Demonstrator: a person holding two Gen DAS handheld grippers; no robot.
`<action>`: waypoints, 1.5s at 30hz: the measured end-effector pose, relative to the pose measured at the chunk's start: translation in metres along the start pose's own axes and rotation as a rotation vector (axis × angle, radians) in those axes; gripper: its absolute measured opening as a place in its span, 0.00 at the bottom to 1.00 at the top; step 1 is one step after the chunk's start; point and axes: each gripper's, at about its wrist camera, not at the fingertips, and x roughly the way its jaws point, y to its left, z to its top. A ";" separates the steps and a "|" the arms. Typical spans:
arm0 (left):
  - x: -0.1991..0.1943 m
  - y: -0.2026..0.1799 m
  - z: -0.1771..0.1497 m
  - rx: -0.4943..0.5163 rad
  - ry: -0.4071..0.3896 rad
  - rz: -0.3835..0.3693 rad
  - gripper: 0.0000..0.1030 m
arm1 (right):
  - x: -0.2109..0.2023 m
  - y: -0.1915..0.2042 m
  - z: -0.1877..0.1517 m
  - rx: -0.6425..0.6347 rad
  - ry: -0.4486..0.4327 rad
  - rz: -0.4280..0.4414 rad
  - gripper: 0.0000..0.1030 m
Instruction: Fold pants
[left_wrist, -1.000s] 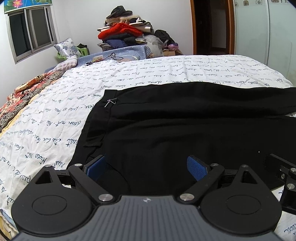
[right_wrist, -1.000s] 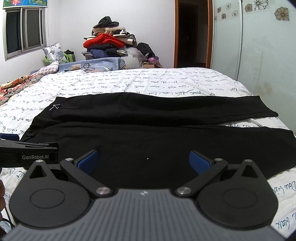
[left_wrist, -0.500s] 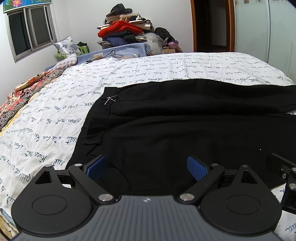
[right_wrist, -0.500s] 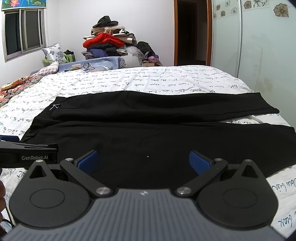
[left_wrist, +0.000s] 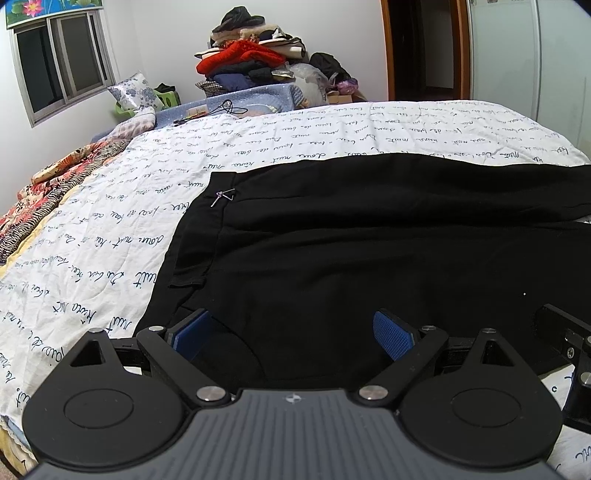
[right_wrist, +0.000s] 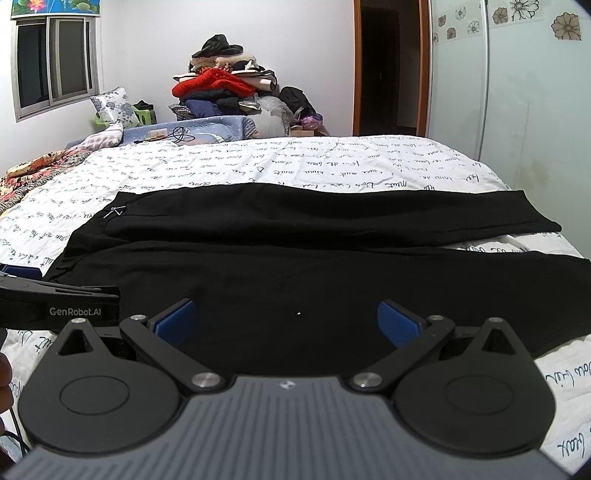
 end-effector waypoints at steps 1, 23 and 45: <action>0.000 0.000 0.000 0.000 0.002 0.000 0.92 | 0.000 0.000 0.000 0.000 0.001 -0.002 1.00; -0.001 0.006 0.004 0.006 -0.013 -0.003 0.92 | -0.004 0.003 -0.002 -0.058 -0.059 0.035 1.00; 0.108 0.111 0.091 -0.028 -0.007 -0.097 0.92 | 0.084 -0.010 0.067 -0.270 -0.011 0.124 1.00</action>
